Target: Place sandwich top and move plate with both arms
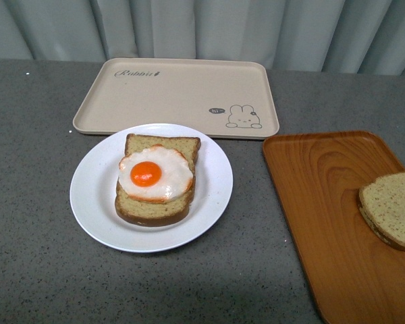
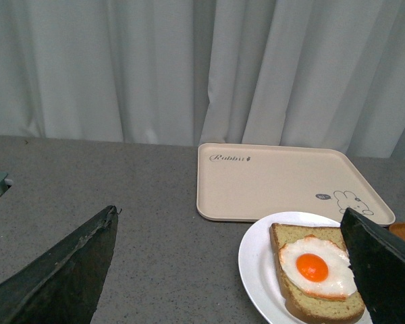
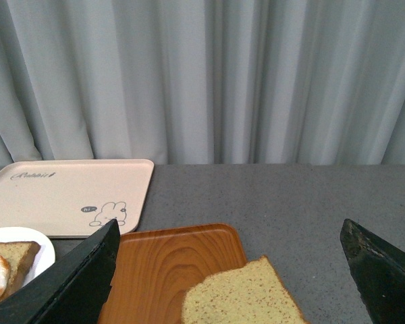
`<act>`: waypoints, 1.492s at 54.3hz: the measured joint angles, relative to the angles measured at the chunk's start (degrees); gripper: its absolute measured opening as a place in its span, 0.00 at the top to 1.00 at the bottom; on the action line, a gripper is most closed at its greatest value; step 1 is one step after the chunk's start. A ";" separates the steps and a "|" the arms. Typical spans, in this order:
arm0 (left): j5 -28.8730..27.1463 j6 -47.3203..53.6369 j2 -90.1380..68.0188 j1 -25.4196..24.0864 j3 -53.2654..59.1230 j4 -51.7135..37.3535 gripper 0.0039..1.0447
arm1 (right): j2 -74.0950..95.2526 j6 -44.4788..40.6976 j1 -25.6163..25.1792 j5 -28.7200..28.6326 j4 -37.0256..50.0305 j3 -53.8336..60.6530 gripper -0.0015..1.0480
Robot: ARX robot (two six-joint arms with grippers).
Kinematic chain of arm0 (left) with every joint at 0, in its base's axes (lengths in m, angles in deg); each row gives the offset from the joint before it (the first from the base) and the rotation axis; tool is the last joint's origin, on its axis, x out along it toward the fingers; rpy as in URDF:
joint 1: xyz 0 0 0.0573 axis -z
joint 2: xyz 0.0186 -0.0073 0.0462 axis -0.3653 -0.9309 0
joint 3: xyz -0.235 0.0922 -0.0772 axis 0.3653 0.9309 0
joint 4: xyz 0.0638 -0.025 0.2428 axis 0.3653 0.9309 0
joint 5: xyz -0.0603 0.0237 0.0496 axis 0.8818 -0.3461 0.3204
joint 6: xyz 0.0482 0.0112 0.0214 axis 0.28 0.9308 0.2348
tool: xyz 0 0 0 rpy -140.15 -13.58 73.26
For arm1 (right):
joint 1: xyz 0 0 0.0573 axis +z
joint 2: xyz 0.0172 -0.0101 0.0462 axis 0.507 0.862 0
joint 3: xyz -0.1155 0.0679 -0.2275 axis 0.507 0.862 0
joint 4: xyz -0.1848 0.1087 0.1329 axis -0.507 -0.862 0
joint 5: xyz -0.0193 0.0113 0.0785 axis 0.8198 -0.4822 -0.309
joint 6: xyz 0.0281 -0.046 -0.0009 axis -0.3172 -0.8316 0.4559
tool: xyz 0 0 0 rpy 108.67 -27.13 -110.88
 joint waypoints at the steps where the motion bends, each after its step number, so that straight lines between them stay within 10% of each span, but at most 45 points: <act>1: 0.00 0.00 0.00 0.00 0.00 0.00 0.06 | 0.00 0.00 0.00 0.00 0.00 0.00 0.09; 70: 0.00 0.00 0.00 0.00 0.00 0.00 0.06 | 0.02 0.00 0.02 0.04 -0.02 0.00 0.09; 77: 0.02 0.00 0.02 0.00 0.00 0.00 0.06 | 8.35 0.35 1.44 12.68 -6.12 -2.51 0.09; 81: 0.00 0.00 0.00 0.00 0.00 0.00 0.06 | 17.94 0.44 -3.02 10.23 1.90 -2.80 0.09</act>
